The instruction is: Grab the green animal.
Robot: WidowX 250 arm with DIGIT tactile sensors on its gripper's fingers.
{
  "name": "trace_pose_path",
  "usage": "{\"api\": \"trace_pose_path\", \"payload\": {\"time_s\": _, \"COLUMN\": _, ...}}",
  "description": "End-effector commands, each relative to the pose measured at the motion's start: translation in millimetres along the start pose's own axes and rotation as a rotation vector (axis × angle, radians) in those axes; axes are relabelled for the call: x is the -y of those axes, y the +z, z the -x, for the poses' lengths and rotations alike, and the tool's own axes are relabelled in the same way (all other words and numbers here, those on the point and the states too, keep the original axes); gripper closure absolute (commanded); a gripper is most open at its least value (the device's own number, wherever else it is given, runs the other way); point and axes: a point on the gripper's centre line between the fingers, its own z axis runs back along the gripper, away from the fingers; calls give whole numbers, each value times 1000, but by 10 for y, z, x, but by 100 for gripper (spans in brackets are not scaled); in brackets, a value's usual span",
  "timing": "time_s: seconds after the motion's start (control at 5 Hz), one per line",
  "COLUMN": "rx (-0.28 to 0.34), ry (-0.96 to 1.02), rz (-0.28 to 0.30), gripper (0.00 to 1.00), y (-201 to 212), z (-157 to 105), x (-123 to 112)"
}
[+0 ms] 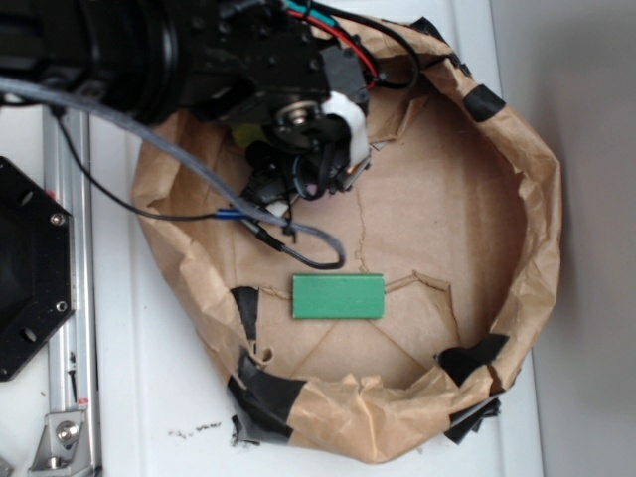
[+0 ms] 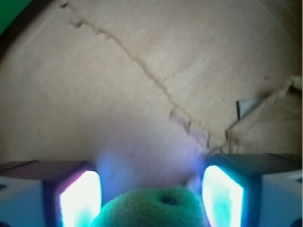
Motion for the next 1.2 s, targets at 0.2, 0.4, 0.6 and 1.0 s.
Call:
{"api": "trace_pose_path", "payload": {"time_s": 0.2, "rx": 86, "ry": 15, "rz": -141, "gripper": 100, "y": 703, "z": -269, "x": -64}}
{"api": "trace_pose_path", "payload": {"time_s": 0.4, "rx": 181, "ry": 64, "rz": -148, "gripper": 100, "y": 1137, "z": -559, "x": -59}}
{"api": "trace_pose_path", "payload": {"time_s": 0.6, "rx": 209, "ry": 174, "rz": -120, "gripper": 100, "y": 1357, "z": -864, "x": -38}}
{"api": "trace_pose_path", "payload": {"time_s": 1.0, "rx": 163, "ry": 283, "rz": -244, "gripper": 100, "y": 1386, "z": -1110, "x": 44}}
